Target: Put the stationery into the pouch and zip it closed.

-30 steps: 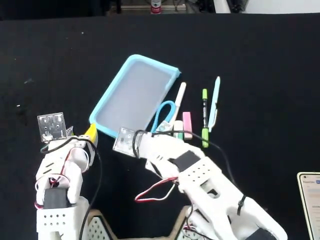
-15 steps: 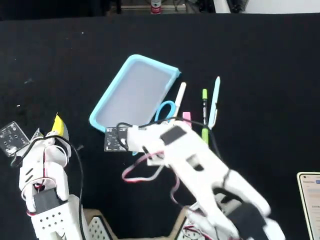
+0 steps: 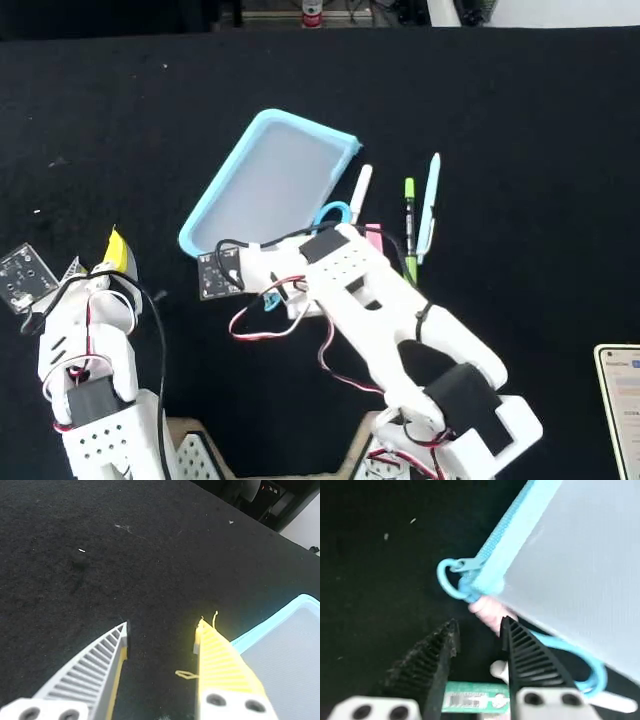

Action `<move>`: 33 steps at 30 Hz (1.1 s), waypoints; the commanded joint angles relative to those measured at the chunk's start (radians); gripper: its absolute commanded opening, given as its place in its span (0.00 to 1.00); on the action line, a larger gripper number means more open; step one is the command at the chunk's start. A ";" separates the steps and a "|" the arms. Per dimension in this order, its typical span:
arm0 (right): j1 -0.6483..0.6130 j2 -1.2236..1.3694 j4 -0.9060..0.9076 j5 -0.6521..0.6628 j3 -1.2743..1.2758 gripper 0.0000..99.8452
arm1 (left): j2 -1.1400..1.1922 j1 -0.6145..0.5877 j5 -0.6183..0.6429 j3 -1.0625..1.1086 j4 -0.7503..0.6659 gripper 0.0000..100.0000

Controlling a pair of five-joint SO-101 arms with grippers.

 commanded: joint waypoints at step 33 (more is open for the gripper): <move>-0.011 0.361 0.124 0.043 -0.285 0.14 | -0.009 -0.012 0.008 -0.012 -0.020 0.22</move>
